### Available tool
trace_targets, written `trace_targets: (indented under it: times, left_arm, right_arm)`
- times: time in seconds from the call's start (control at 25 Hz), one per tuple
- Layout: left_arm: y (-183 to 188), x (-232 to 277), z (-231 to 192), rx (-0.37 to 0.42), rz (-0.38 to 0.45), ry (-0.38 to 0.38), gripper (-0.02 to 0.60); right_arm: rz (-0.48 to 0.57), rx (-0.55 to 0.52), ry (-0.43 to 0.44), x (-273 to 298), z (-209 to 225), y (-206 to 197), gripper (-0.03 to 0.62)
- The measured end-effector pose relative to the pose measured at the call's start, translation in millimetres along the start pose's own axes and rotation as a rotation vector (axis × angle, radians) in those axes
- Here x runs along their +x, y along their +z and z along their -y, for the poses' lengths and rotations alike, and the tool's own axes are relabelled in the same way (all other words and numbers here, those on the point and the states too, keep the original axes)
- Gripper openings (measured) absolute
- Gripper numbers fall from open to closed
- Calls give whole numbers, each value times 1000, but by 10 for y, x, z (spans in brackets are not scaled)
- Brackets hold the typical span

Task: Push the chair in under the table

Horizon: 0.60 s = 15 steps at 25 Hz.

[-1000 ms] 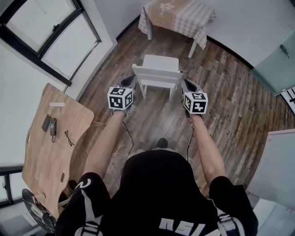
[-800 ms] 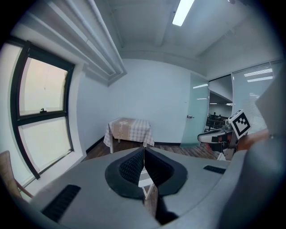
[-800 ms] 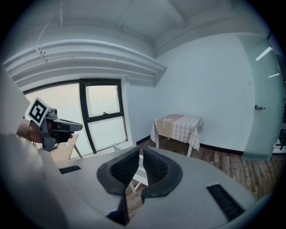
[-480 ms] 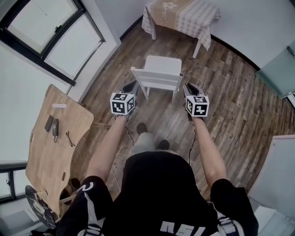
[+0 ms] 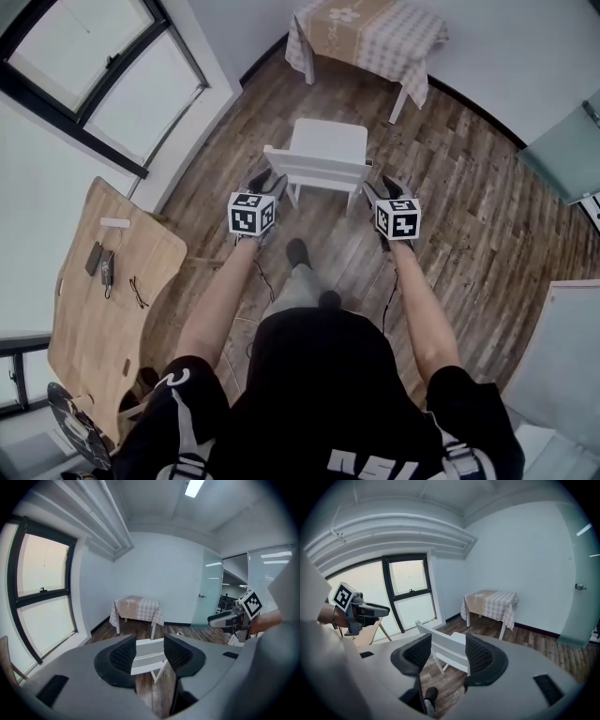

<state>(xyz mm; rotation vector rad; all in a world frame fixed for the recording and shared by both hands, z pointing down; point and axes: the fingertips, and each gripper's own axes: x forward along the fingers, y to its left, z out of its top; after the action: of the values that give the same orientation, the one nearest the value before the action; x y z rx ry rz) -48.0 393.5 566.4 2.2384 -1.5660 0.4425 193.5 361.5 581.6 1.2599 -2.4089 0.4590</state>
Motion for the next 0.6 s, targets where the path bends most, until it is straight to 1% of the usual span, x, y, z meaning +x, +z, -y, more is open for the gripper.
trace_targets:
  times: [0.12,0.28,0.4,0.44,0.6]
  left_arm:
    - [-91,120,-167,-16,-34,1,247]
    - [-234,312,-427,-17,-91,6,329]
    - [-322,462,-598,-20,-122,6,353]
    - [-347,514,-643,-18,-133,5,357]
    - [-412,738,-796,3,-173,16,379]
  right_arm:
    - [-35,-9,17,180,-21,-44,291]
    - [-92,-69,9,443,-37,-108,362]
    - [-131,-78,13,637,-29,-183,401]
    - [-141,-69,17,696,-15,-208,408]
    - [-161,-1,4,906,145,-280,478]
